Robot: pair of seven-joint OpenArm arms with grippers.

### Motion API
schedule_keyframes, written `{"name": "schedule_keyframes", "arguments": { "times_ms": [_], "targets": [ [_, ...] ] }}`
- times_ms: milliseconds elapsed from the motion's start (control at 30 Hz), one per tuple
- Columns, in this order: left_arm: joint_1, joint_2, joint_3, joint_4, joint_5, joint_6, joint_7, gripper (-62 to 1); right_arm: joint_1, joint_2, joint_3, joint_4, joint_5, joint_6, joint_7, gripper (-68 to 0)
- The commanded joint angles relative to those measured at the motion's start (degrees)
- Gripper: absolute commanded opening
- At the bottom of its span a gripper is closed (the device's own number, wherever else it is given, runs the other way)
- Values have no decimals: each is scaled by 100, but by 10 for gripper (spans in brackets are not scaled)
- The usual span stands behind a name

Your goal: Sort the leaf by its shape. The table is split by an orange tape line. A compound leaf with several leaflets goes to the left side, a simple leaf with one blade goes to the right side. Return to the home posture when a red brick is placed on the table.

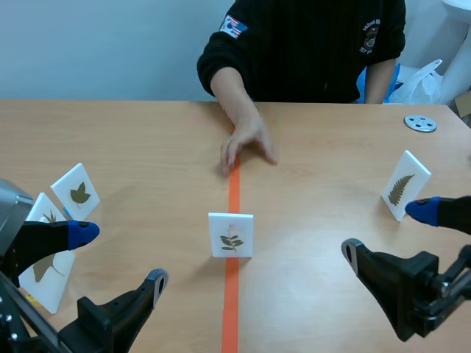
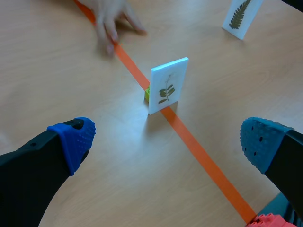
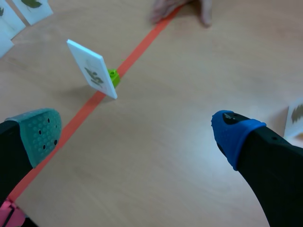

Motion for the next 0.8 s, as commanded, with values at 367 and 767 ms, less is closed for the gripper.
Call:
{"name": "schedule_keyframes", "arguments": {
  "times_ms": [367,767],
  "targets": [
    [-17,13,0,103,-42,9,-94,14,1432,87,-1108,-815,-822,-44,402,4],
    [-17,15,0,103,-42,9,-92,14,2935,33,-2634,-2417,-1862,-131,1172,4]
  ]
}}
